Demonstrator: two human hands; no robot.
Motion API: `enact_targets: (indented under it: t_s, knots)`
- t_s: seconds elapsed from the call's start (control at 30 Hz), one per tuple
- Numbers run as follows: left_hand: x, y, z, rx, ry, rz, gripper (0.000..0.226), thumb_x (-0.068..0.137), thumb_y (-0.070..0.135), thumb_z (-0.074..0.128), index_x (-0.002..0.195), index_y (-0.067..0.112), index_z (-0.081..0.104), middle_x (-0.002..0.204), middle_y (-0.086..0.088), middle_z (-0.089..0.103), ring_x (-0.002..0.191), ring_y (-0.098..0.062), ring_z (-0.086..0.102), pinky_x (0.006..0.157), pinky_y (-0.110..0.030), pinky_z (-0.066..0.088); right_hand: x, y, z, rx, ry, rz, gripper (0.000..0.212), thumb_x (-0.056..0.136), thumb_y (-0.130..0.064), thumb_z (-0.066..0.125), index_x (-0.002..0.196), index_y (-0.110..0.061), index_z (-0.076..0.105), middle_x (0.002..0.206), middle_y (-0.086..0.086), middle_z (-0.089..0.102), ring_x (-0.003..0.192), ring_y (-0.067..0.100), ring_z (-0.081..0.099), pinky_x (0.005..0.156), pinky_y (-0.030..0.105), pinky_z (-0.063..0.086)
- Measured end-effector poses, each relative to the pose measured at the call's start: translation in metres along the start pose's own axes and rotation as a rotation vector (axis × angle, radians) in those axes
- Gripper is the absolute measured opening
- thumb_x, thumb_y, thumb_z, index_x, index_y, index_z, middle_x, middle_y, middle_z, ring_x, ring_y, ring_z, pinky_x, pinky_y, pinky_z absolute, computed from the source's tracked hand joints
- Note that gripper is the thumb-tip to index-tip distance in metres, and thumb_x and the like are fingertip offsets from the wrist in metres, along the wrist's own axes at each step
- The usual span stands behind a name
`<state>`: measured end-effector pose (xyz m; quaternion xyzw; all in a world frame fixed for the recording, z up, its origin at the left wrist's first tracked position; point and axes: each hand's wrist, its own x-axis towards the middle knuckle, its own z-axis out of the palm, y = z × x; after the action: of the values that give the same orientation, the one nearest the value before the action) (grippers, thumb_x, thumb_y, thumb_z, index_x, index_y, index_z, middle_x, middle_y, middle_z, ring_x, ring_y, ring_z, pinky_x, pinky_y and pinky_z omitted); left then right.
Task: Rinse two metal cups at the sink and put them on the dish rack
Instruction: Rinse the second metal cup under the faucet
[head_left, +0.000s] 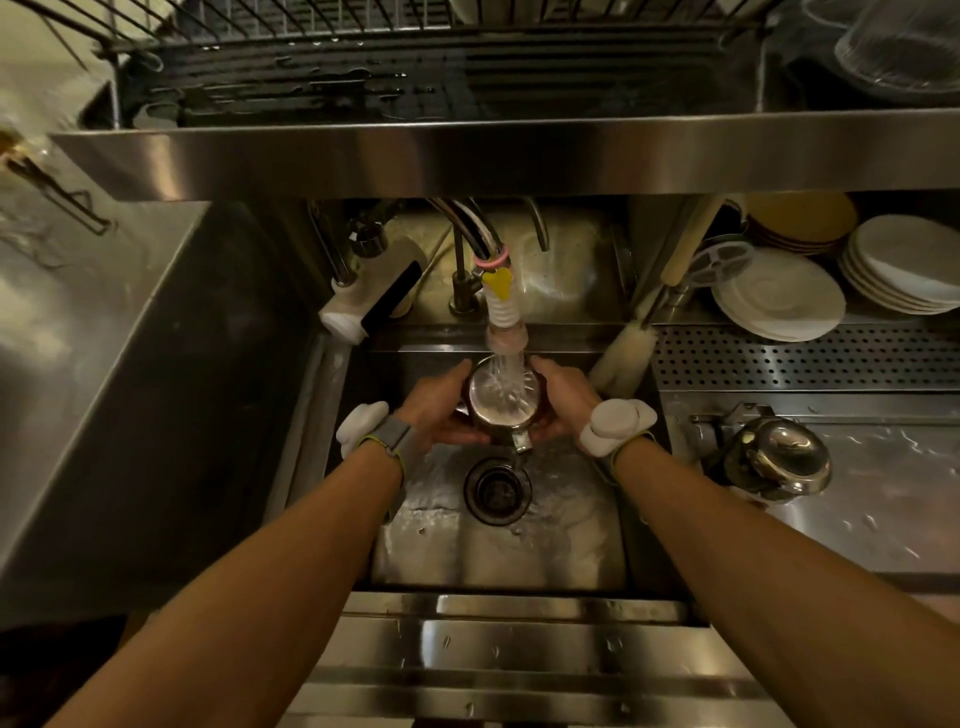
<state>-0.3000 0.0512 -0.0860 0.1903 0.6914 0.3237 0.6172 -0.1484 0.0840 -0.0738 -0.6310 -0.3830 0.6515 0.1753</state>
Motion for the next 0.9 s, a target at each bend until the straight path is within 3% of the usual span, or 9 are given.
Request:
enact_targets:
  t_s: [0.13, 0.27, 0.3, 0.4, 0.5, 0.57, 0.77, 0.83, 0.9]
  knots:
    - [-0.001, 0.001, -0.001, 0.01, -0.01, -0.012, 0.042, 0.095, 0.045, 0.047, 0.11, 0.007, 0.057, 0.093, -0.012, 0.063, 0.053, -0.03, 0.067, 0.047, -0.036, 0.058, -0.004, 0.003, 0.0, -0.017, -0.028, 0.0, 0.033, 0.097, -0.041, 0.044, 0.079, -0.016, 0.058, 0.092, 0.018, 0.062, 0.073, 0.037, 0.063, 0.072, 0.05, 0.056]
    - [0.0, 0.005, 0.008, 0.039, 0.008, -0.011, 0.05, 0.093, 0.049, 0.048, 0.113, 0.003, 0.057, 0.102, -0.018, 0.064, 0.057, -0.034, 0.068, 0.046, -0.036, 0.058, -0.004, 0.003, -0.008, -0.054, -0.025, -0.066, 0.014, 0.095, -0.031, 0.05, 0.095, -0.018, 0.055, 0.113, 0.015, 0.056, 0.09, 0.037, 0.062, 0.075, 0.056, 0.056]
    - [0.0, 0.004, 0.009, 0.036, 0.017, -0.013, 0.051, 0.093, 0.049, 0.048, 0.114, 0.003, 0.057, 0.102, -0.018, 0.064, 0.054, -0.033, 0.068, 0.046, -0.035, 0.058, -0.003, 0.005, -0.01, -0.101, -0.049, -0.082, 0.021, 0.092, -0.03, 0.056, 0.108, -0.018, 0.05, 0.113, 0.012, 0.055, 0.089, 0.033, 0.063, 0.07, 0.05, 0.058]
    - [-0.005, 0.001, 0.008, -0.001, 0.015, -0.029, 0.048, 0.095, 0.047, 0.045, 0.115, 0.004, 0.055, 0.095, -0.013, 0.063, 0.057, -0.034, 0.067, 0.046, -0.035, 0.058, -0.004, 0.014, -0.009, -0.277, -0.091, -0.172, 0.08, 0.073, -0.028, 0.08, 0.136, -0.023, 0.031, 0.116, 0.001, 0.055, 0.091, 0.021, 0.063, 0.06, 0.028, 0.052]
    - [-0.008, 0.001, 0.011, -0.049, 0.024, -0.024, 0.047, 0.097, 0.044, 0.043, 0.117, 0.003, 0.056, 0.108, -0.017, 0.062, 0.067, -0.032, 0.064, 0.044, -0.037, 0.057, 0.003, 0.018, -0.002, -0.434, -0.048, -0.285, 0.113, 0.044, -0.042, 0.094, 0.137, -0.017, 0.034, 0.125, 0.001, 0.055, 0.108, 0.017, 0.059, 0.087, 0.03, 0.054]
    - [-0.01, 0.002, 0.012, -0.04, 0.022, -0.004, 0.047, 0.097, 0.044, 0.041, 0.116, 0.004, 0.058, 0.11, -0.016, 0.061, 0.068, -0.027, 0.063, 0.044, -0.032, 0.057, 0.018, 0.023, 0.0, -0.547, 0.014, -0.359, 0.126, 0.022, -0.064, 0.089, 0.131, -0.022, 0.042, 0.122, -0.001, 0.058, 0.106, 0.014, 0.062, 0.091, 0.035, 0.055]
    - [-0.013, 0.004, -0.008, 0.249, 0.03, -0.031, 0.064, 0.09, 0.063, 0.036, 0.104, 0.008, 0.064, 0.093, -0.016, 0.07, 0.071, -0.03, 0.068, 0.073, -0.037, 0.054, 0.006, 0.011, -0.002, -0.708, 0.139, -0.453, 0.114, 0.033, -0.057, 0.081, 0.134, -0.023, 0.039, 0.122, -0.004, 0.058, 0.106, 0.015, 0.059, 0.092, 0.036, 0.052]
    - [-0.016, 0.011, -0.015, 0.235, 0.141, 0.018, 0.054, 0.092, 0.058, 0.04, 0.097, 0.009, 0.061, 0.091, -0.013, 0.068, 0.071, -0.03, 0.067, 0.067, -0.033, 0.051, 0.004, 0.009, 0.002, -0.726, 0.14, -0.489, 0.108, 0.033, -0.063, 0.081, 0.128, -0.029, 0.043, 0.116, -0.01, 0.059, 0.1, 0.011, 0.06, 0.088, 0.035, 0.053]
    - [-0.015, 0.02, -0.018, 0.322, 0.301, 0.156, 0.043, 0.092, 0.048, 0.048, 0.099, 0.008, 0.064, 0.099, -0.013, 0.068, 0.088, -0.034, 0.068, 0.07, -0.036, 0.054, 0.009, 0.01, 0.006, -0.76, 0.104, -0.502, 0.099, 0.033, -0.066, 0.08, 0.121, -0.033, 0.047, 0.108, -0.013, 0.06, 0.093, 0.009, 0.061, 0.083, 0.034, 0.054]
